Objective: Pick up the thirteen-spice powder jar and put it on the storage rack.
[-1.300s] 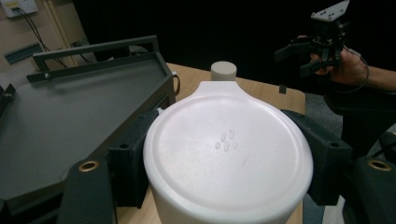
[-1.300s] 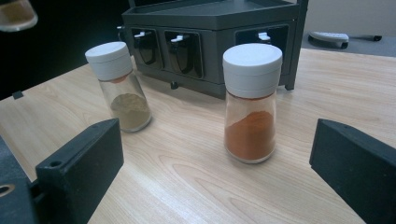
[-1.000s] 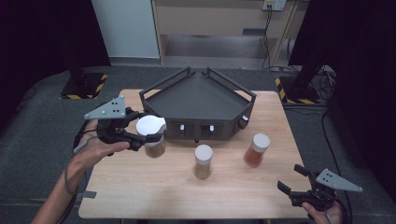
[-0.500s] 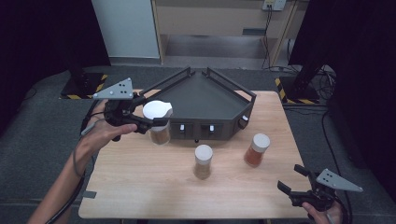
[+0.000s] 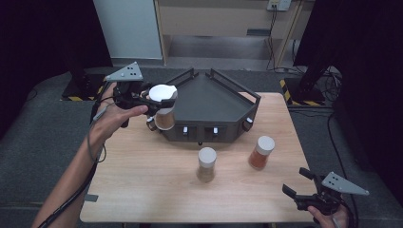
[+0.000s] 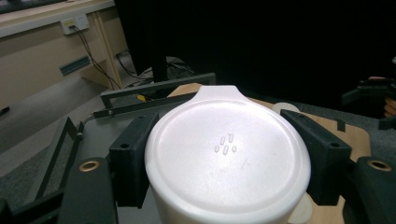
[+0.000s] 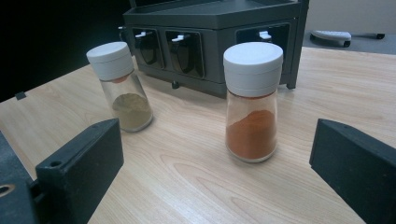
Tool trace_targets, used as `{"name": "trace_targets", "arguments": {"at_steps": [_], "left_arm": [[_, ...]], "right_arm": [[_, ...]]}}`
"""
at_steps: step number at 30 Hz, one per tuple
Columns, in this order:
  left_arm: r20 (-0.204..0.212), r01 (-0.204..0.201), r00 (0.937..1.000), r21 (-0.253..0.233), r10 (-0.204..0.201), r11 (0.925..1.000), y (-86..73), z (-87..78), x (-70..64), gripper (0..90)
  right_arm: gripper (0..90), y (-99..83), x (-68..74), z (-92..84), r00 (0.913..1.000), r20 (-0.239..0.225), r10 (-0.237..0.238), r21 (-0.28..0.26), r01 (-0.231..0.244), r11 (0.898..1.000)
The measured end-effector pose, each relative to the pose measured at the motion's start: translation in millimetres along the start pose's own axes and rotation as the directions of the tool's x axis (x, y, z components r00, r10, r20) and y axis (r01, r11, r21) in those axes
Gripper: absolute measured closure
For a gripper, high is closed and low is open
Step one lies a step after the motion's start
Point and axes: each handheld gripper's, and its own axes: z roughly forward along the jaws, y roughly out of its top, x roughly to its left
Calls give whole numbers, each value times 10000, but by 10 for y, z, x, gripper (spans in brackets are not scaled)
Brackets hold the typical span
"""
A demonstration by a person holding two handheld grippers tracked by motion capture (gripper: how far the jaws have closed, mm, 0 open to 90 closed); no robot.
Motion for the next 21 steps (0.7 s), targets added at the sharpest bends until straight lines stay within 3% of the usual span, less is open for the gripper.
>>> {"name": "trace_targets", "arguments": {"at_steps": [10,21], "left_arm": [[-924,224,9954,-264,-248,9994,-71,160,53,296],[-1932,520,9795,-320,-573,9981,-100,374,122,296]], "right_arm": [[35,-1,-2,-3,10000,0,11,-7,-11,10000],[35,-3,-3,-7,10000,-17,39,-19,-39,10000]]}}
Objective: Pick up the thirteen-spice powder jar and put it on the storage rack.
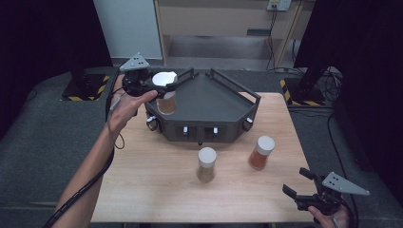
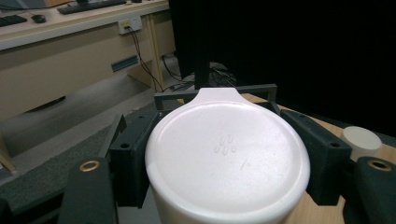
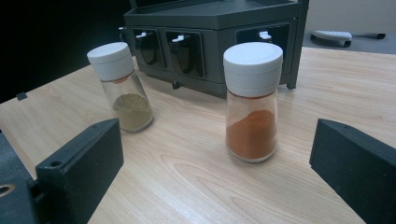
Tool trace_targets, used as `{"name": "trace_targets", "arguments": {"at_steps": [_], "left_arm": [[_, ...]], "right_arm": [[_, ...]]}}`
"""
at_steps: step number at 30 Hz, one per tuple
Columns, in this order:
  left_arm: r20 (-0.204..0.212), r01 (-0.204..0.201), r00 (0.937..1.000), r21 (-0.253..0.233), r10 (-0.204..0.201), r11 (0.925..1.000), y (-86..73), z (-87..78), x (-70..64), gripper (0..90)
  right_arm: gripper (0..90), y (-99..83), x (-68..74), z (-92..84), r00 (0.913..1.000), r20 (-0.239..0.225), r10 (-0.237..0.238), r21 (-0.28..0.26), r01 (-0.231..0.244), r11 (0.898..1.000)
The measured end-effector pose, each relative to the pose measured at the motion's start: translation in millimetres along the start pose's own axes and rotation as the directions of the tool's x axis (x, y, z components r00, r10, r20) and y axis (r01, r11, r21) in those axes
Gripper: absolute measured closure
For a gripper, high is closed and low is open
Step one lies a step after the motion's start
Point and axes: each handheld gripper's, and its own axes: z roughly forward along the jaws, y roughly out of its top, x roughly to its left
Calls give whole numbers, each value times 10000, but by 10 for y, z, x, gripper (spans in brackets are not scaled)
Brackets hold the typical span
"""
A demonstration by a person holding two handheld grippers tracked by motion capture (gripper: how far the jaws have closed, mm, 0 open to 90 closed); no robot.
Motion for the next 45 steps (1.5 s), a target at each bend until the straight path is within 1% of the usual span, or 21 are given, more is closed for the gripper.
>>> {"name": "trace_targets", "arguments": {"at_steps": [2,4,9,13,19,20,25,31,39,42,45], "left_arm": [[-77,63,10000,-61,-64,10000,-18,20,5,296],[-276,245,9993,-139,-249,9996,-55,64,21,297],[-676,355,9970,-195,-368,9992,-128,168,35,296],[-1021,452,9937,-131,-463,9989,-182,265,30,296],[-1297,569,9899,-70,-573,9984,-251,396,45,297],[-1327,642,9890,-110,-651,9979,-268,412,46,297],[-1433,763,9868,-33,-760,9971,-326,484,78,296],[-1584,955,9827,-123,-963,9954,-435,551,93,297],[-1631,1159,9799,-19,-1146,9933,-495,618,110,297],[-1578,1200,9804,53,-1177,9928,-513,636,125,297],[-1611,1207,9799,88,-1177,9926,-529,653,124,297]], "right_arm": [[35,-2,-3,-1,10000,-2,-16,-11,16,10000],[35,-2,-4,-1,10000,-1,-4,-6,4,10000],[35,-2,-7,-1,10000,6,-3,0,3,10000],[35,-4,-6,-3,10000,16,-8,-11,8,10000],[35,-5,-10,-5,10000,23,24,-10,-24,10000],[35,-6,-10,-5,10000,32,40,-12,-40,10000],[35,-7,-11,-5,10000,45,60,-14,-60,10000],[35,-10,-14,-6,10000,25,82,-24,-81,10000],[35,-12,-18,-5,9999,21,99,-30,-98,9999],[35,-11,-16,-6,10000,20,96,-26,-96,10000],[35,-12,-20,-6,9999,14,106,-28,-106,9999]]}}
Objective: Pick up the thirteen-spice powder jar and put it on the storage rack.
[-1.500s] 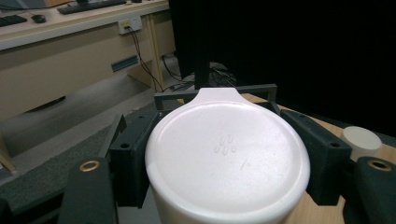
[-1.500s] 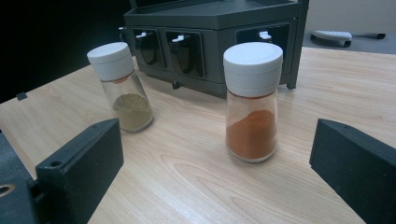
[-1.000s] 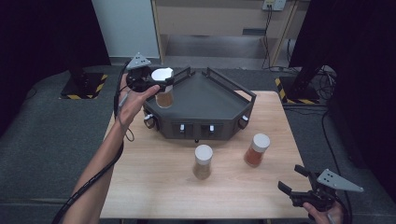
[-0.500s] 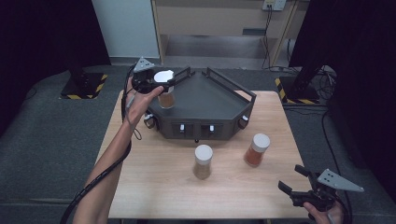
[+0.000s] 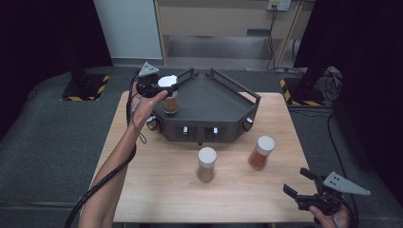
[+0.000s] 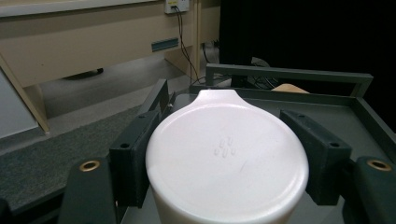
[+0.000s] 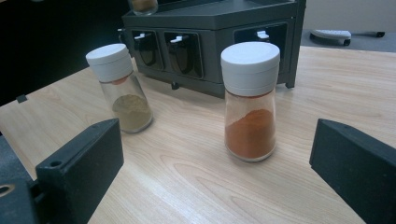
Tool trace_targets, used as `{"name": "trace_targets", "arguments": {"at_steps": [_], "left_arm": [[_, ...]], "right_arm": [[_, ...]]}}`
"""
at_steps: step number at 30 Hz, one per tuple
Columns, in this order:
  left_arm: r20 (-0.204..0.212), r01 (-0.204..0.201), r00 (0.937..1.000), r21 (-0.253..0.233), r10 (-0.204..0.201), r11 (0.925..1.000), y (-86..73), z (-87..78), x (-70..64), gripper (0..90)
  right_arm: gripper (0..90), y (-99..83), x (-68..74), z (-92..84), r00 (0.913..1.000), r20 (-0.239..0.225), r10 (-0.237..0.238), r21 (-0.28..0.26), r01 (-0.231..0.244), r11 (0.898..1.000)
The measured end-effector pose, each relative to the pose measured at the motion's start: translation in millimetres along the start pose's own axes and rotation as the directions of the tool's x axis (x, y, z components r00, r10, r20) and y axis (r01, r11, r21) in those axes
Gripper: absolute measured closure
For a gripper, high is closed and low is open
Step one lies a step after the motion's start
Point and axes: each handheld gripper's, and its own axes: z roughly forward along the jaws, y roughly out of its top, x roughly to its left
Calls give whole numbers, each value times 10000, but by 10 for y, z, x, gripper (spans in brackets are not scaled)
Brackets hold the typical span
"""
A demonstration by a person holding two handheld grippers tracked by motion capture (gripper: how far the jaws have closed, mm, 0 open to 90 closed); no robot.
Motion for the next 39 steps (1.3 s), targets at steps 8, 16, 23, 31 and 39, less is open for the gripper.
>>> {"name": "trace_targets", "arguments": {"at_steps": [8,16,23,31,39], "left_arm": [[-11,103,9999,48,-103,9999,-50,38,3,297],[-6,185,9998,-75,-185,9998,-103,55,18,296],[-120,5,9999,-79,-5,10000,-111,56,-3,292],[-319,-345,9989,54,347,9994,-121,75,-47,214],[-153,-118,9998,-558,109,9984,-104,36,-57,40]], "right_arm": [[35,-1,-2,-1,10000,-14,5,-4,-5,10000],[35,0,-2,-1,10000,-17,12,7,-12,10000],[35,2,1,-2,10000,-26,-7,14,7,10000],[35,2,2,-2,10000,-27,10,21,-10,10000],[35,4,4,-1,10000,-19,-13,26,13,10000]]}}
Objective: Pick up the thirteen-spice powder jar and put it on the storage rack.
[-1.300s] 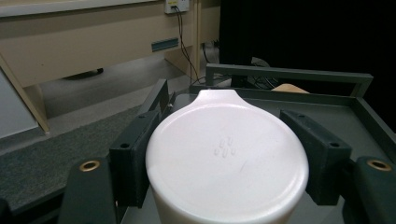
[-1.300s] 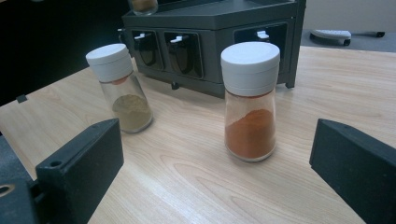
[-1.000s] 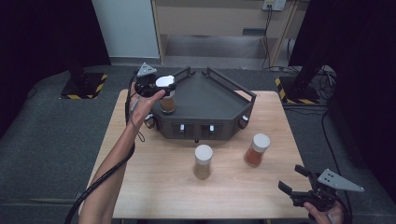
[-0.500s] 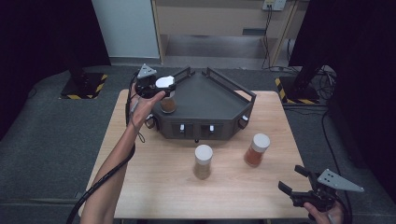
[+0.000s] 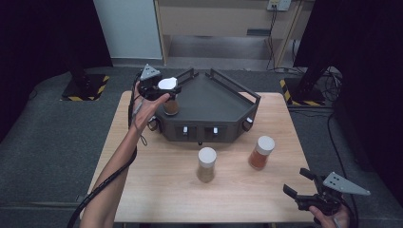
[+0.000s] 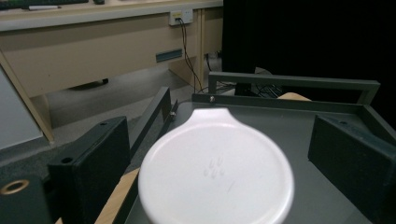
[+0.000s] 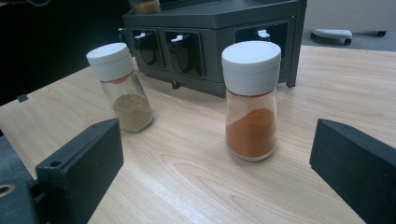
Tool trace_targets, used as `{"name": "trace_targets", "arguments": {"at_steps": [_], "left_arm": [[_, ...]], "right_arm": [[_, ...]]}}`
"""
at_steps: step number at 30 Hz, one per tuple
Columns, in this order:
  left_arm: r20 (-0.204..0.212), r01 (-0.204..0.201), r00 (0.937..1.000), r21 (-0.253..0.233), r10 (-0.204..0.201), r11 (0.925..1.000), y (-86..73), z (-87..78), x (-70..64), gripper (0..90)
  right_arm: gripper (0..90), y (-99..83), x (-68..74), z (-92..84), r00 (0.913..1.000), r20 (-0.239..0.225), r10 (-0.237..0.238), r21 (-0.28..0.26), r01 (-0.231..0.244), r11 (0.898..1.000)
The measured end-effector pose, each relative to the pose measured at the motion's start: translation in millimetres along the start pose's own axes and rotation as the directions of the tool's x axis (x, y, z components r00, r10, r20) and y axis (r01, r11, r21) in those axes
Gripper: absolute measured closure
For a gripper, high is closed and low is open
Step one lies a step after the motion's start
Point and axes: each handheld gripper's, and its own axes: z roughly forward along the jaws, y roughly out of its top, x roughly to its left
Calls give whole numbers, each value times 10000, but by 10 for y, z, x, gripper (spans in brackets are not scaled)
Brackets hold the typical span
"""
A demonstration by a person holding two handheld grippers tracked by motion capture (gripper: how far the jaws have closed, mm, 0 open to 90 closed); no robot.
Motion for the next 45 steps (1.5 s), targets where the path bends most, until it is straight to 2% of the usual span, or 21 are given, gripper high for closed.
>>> {"name": "trace_targets", "arguments": {"at_steps": [8,13,18,23,29,34,37,42,45], "left_arm": [[1,-542,9985,-293,542,9981,154,-115,-73,20],[97,-679,9976,-661,687,9955,245,-208,-99,20],[446,-700,9962,-973,747,9928,330,-301,-98,19],[972,-687,9919,-1352,822,9884,373,-399,-73,18],[1727,-640,9804,-1786,953,9818,358,-531,-62,28],[2414,-524,9652,-1969,1002,9790,336,-628,-74,29],[2650,-587,9577,-2016,1121,9777,326,-674,-92,29],[3128,-605,9416,-2062,1244,9766,282,-761,-129,30],[3426,-677,9290,-2136,1397,9746,254,-815,-148,30]], "right_arm": [[35,2,5,-1,10000,9,-24,8,24,10000],[35,3,7,0,10000,7,-34,9,34,10000],[35,2,6,0,10000,-8,-34,4,34,10000],[35,3,8,2,10000,-15,-31,5,31,10000],[35,3,10,3,10000,-5,-40,5,40,10000],[35,7,13,5,10000,2,-44,28,44,10000],[35,7,13,6,10000,3,-57,30,57,10000],[35,9,15,8,10000,12,-60,46,60,10000],[35,9,15,10,10000,12,-65,51,65,10000]]}}
